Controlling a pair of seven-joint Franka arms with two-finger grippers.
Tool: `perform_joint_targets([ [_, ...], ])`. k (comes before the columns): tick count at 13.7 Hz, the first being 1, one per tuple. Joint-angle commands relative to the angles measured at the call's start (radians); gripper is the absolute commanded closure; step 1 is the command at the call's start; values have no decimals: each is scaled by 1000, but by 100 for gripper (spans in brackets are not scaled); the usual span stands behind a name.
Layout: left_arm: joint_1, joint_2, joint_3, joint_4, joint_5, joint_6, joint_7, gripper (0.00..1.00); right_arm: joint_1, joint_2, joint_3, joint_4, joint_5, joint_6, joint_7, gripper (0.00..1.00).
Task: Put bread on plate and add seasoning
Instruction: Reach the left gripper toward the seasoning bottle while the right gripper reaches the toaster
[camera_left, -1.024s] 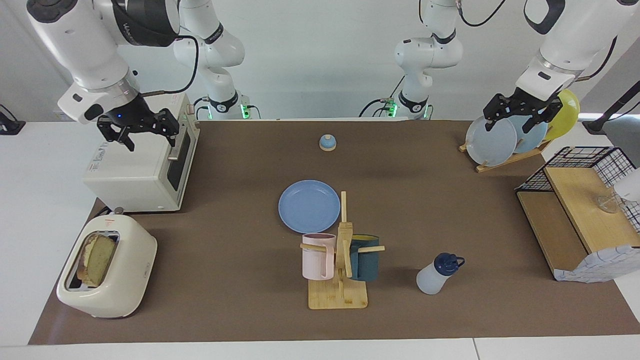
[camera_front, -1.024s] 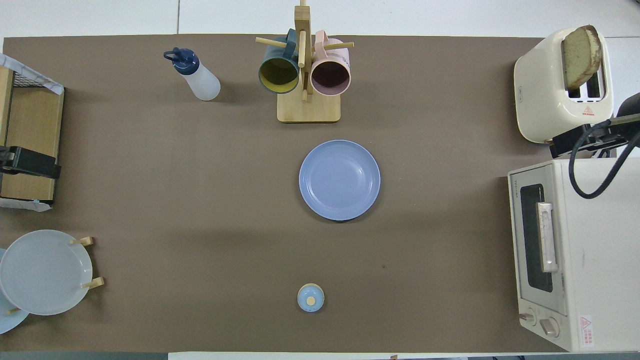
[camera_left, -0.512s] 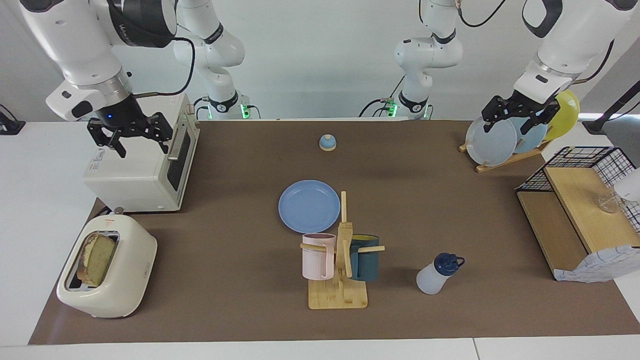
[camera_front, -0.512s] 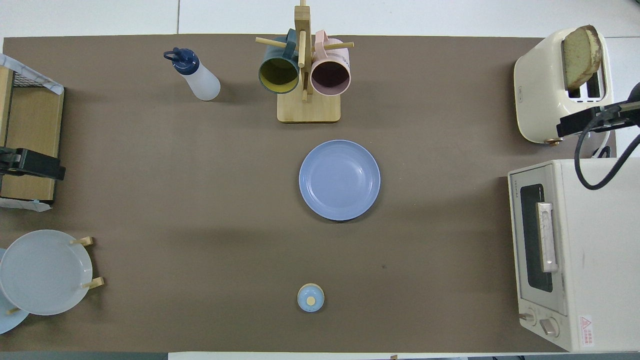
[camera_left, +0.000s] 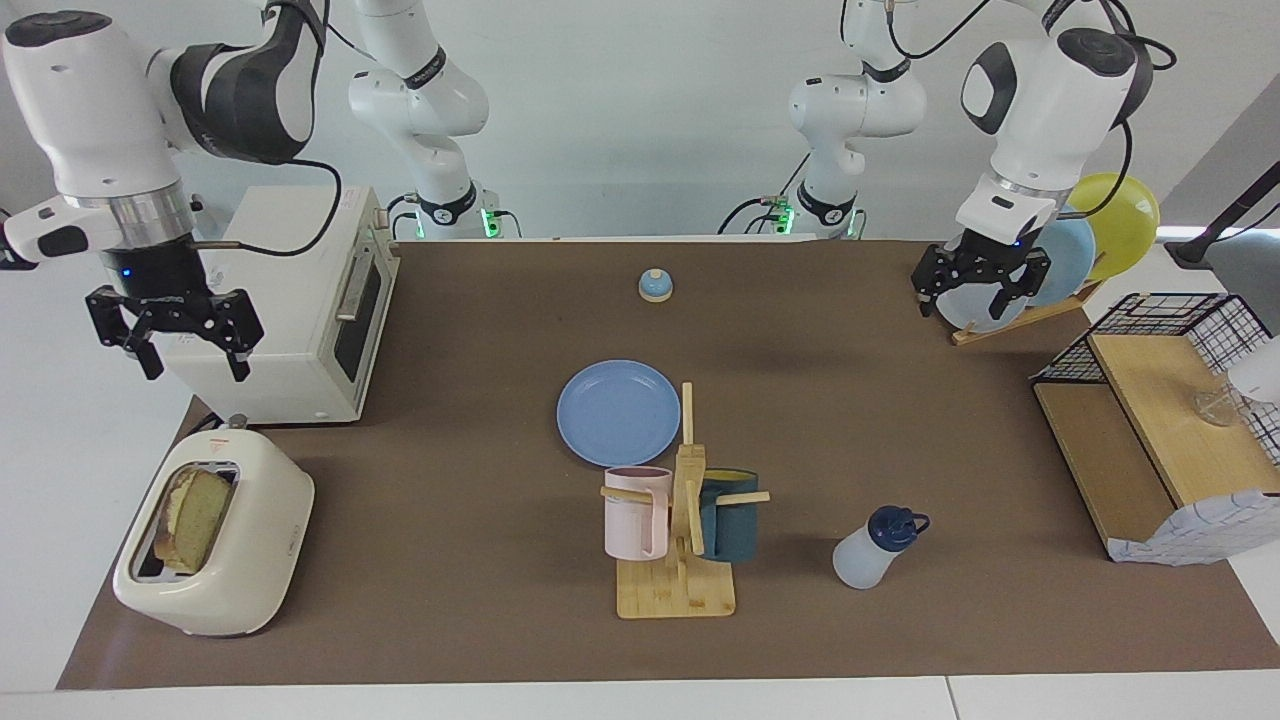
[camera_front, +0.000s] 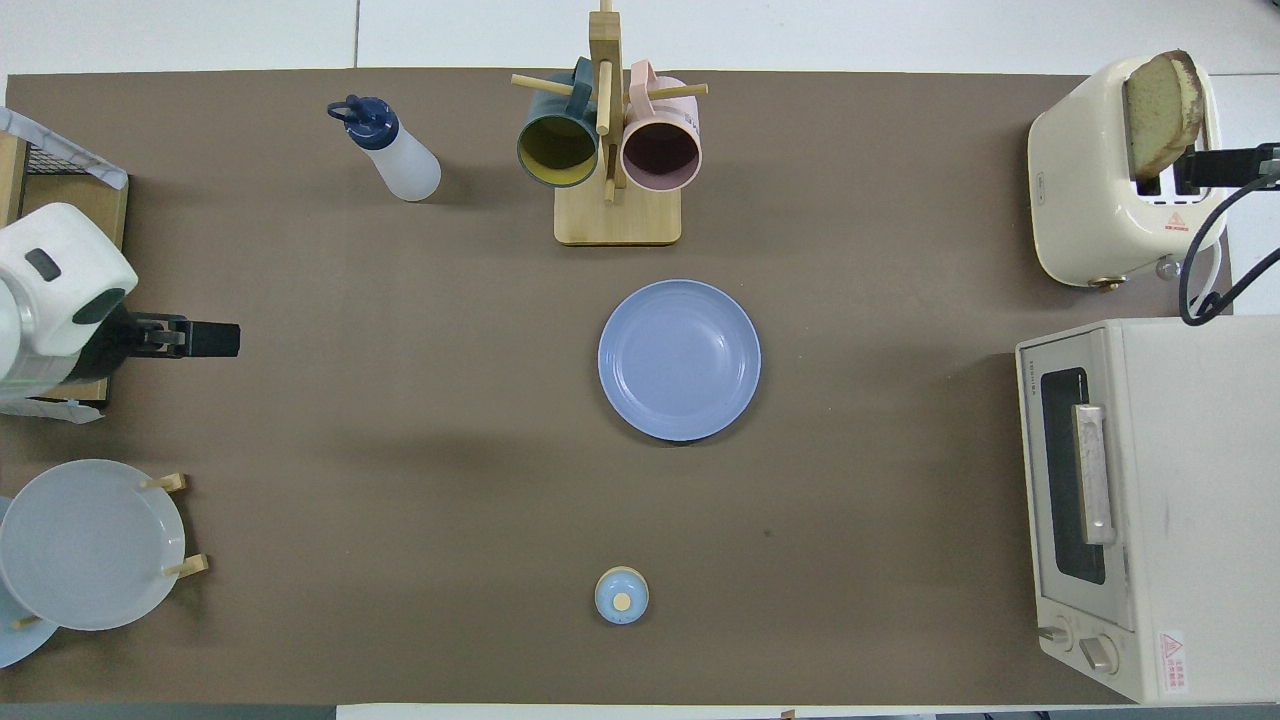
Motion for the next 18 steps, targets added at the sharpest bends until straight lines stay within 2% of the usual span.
perform_joint_targets([
  [1,-59,-8,6,-82,6,155,-27,0,-14,31,7,-62,23,173,-83,0],
  [3,-71,36,6,-108,6,265,-30,0,-16,94,7,-57,23,299,-112,0],
  [5,-94,122,5,-107,3,359,-91,0,-20,151,7,-25,10,345,-117,0],
  [6,-141,182,6,-108,3,447,-166,0,-37,180,7,-14,10,382,-126,0],
  [9,-184,312,8,-108,3,677,-296,0,-37,214,9,10,30,416,-117,0],
  [10,-188,334,8,-108,3,717,-311,0,-36,234,9,24,30,419,-117,8],
  [11,-189,357,9,-107,4,755,-311,0,-39,239,9,29,29,419,-117,29],
  [15,-205,425,20,-104,4,915,-310,0,-42,239,12,38,29,398,-123,81],
  [16,-203,437,22,-99,4,935,-310,0,-43,239,15,38,30,384,-123,88],
  [17,-205,451,26,-99,6,960,-310,0,-43,239,16,49,42,359,-123,99],
  [18,-208,472,28,-98,6,987,-310,0,-43,242,18,84,59,304,-128,100],
])
